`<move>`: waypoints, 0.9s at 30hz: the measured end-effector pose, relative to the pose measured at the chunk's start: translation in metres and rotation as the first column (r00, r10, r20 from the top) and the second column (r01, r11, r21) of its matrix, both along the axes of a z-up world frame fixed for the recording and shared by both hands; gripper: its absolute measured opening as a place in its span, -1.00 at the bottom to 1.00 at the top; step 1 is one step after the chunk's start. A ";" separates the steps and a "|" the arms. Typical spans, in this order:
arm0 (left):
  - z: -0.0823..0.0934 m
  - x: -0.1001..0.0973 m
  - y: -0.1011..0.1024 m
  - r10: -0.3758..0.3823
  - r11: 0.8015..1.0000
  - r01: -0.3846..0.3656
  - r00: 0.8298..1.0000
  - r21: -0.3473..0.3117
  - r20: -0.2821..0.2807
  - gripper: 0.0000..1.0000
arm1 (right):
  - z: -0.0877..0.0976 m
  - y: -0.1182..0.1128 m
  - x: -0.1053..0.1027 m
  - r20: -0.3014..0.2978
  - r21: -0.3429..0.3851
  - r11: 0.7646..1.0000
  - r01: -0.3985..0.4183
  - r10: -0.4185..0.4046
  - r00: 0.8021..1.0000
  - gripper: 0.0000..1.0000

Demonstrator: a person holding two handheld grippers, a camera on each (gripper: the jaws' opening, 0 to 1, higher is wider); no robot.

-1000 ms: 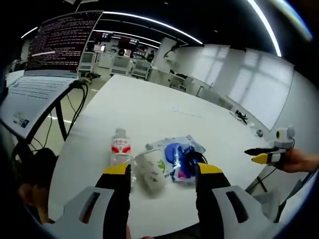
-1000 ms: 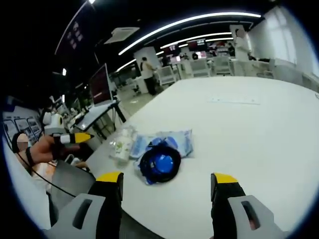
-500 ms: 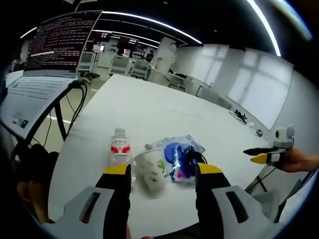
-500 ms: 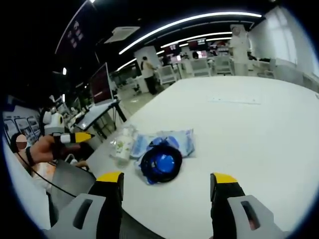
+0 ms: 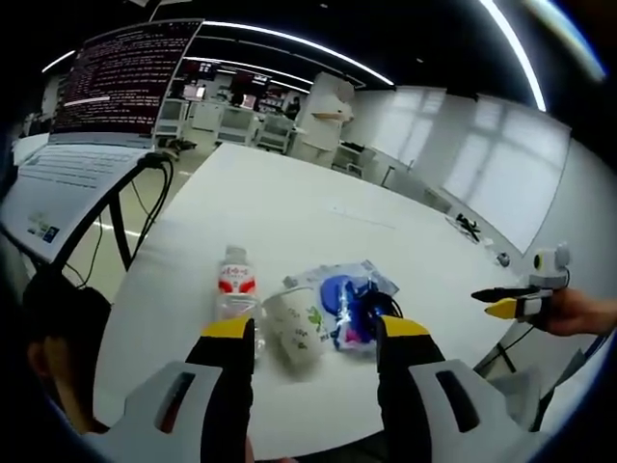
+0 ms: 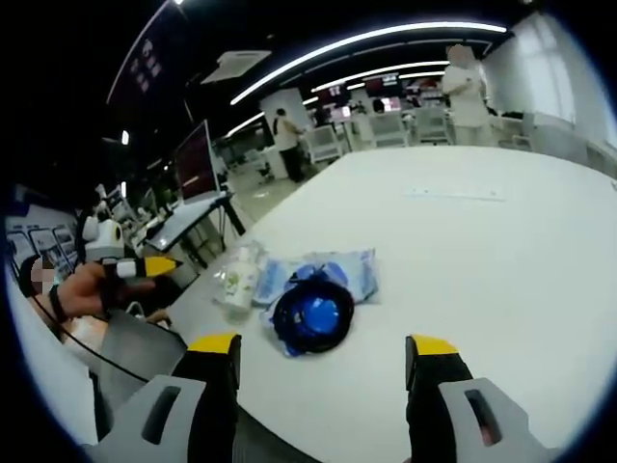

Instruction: Arrange the tabletop items into an orderly group along one side of the table until the central work area is clear of visible clutter.

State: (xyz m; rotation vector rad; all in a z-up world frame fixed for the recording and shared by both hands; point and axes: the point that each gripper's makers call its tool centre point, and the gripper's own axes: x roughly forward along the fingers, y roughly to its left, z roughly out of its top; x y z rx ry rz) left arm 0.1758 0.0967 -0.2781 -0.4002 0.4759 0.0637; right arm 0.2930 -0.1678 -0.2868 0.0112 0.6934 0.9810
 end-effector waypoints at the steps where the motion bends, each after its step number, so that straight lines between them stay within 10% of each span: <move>1: 0.000 0.000 0.000 0.002 1.000 -0.002 1.000 -0.001 0.000 0.00 | 0.000 0.000 0.000 0.000 -0.001 1.000 0.000 0.000 1.000 0.40; 27: 0.000 -0.001 -0.004 0.006 1.000 -0.006 1.000 -0.002 -0.012 -0.02 | -0.001 -0.006 -0.003 -0.006 -0.006 1.000 0.002 -0.002 1.000 0.41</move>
